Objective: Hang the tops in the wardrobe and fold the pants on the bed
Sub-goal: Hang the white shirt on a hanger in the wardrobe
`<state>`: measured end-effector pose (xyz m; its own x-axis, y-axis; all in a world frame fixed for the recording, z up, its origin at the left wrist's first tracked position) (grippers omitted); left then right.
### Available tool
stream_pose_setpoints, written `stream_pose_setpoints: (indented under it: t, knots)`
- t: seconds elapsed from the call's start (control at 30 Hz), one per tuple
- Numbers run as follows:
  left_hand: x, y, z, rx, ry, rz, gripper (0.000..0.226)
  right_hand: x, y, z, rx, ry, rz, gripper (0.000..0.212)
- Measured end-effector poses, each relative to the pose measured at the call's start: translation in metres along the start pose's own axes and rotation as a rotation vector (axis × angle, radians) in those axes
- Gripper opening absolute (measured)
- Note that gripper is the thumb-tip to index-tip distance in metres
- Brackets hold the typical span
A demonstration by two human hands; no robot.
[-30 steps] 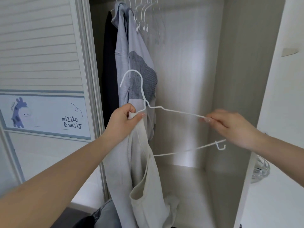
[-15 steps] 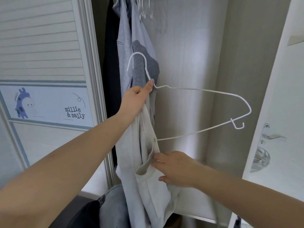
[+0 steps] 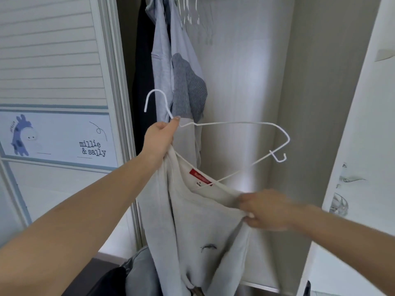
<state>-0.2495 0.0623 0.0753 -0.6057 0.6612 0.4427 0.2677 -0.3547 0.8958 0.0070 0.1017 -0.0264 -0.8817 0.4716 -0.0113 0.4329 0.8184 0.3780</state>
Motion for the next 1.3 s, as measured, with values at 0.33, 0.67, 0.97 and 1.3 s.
stream_pose_setpoints:
  t: [0.33,0.67,0.97,1.3]
  knots:
    - [-0.008,-0.002,-0.008,0.14,-0.047,0.431,0.022,-0.057,0.092,-0.087,0.213,0.01,0.067,0.032]
    - [-0.008,-0.005,0.007,0.393,-0.091,0.551,0.02,-0.068,0.11,-0.135,0.154,0.054,0.03,0.037]
    - [-0.037,0.034,0.087,0.295,-0.252,0.589,0.031,-0.036,0.095,-0.149,0.17,0.209,0.061,0.03]
    - [-0.005,0.04,0.065,0.453,-0.408,0.759,0.02,-0.075,0.112,-0.126,0.4,0.539,0.158,0.032]
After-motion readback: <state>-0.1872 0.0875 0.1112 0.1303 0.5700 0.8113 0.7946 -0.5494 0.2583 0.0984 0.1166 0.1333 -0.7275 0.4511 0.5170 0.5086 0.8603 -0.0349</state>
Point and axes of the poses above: each hand's wrist, its own x-axis towards the middle knuckle, its own z-axis out of the palm, y = z × x, the point moved 4 cm from there along x, towards the middle knuckle, and after that the axes turned 4 degrees about -x, right-handed, at the moved point
